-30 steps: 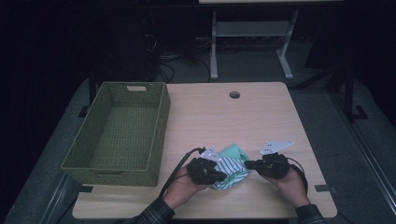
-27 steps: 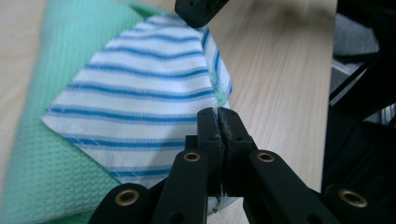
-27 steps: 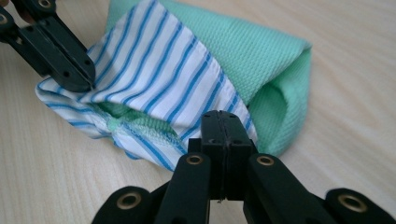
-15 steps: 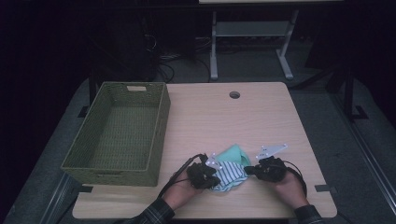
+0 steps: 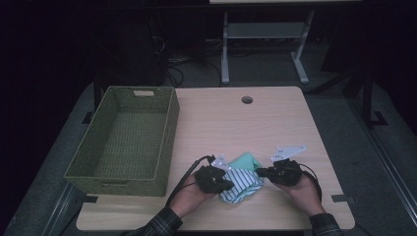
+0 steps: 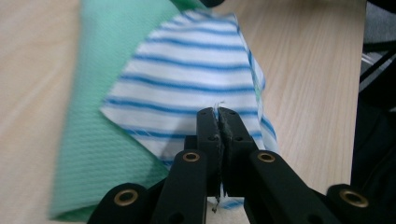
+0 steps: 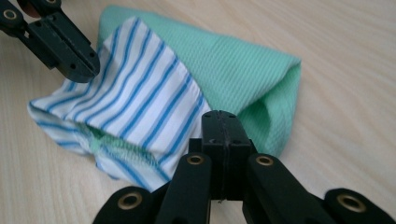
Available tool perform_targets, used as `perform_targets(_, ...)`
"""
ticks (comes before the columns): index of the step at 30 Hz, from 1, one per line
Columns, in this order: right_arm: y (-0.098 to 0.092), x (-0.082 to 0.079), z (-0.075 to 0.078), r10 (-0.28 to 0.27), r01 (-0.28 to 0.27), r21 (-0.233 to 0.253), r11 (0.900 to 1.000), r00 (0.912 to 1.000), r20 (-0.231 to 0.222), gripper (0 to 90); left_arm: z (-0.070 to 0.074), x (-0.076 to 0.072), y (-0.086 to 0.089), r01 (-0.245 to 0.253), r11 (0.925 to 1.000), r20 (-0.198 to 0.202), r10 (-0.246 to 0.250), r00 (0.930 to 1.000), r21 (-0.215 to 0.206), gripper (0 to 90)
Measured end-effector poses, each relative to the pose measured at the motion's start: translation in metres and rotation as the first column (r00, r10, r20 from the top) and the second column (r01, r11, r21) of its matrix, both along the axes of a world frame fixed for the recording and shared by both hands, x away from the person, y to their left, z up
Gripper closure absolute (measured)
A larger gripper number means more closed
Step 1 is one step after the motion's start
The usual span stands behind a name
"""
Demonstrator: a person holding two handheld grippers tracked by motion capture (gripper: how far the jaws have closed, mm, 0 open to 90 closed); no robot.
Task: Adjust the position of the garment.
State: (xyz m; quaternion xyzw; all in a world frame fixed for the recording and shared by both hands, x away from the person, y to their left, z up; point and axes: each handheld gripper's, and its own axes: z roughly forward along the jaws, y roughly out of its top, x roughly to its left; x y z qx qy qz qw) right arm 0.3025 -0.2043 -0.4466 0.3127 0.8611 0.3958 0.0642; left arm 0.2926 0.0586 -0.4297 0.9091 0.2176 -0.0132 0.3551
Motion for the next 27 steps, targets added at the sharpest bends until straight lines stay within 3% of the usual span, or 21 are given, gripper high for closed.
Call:
perform_targets(9, 0.008, 0.015, 0.01, 0.002, -0.003, 0.028, 1.0, 0.9996, 0.027, 89.8, 0.017, 0.018, 0.011, -0.065, 0.9967, 0.032, 0.067, 0.9973, -0.049, 87.7)
perform_targets(16, 0.022, 0.028, 0.014, 0.017, -0.018, 0.041, 0.999, 0.9993, 0.033, 89.8, 0.019, 0.03, 0.014, -0.122, 0.9893, 0.032, 0.125, 0.9917, -0.08, 89.7)
perform_targets(19, 0.03, 0.032, 0.014, 0.027, -0.028, 0.045, 0.999, 0.9991, 0.034, 89.8, 0.017, 0.033, 0.014, -0.114, 0.9923, 0.046, 0.116, 0.9922, -0.049, 89.7)
perform_targets(22, 0.038, 0.036, 0.014, 0.041, -0.043, 0.047, 0.998, 0.9985, 0.037, 89.8, 0.011, 0.035, 0.012, -0.139, 0.9893, 0.04, 0.141, 0.9892, -0.045, 89.7)
perform_targets(27, 0.051, 0.045, 0.001, 0.054, -0.054, 0.019, 0.998, 0.9985, 0.013, 89.9, 0.0, 0.043, 0.01, -0.146, 0.9893, 0.036, 0.146, 0.9886, 0.002, 89.6)
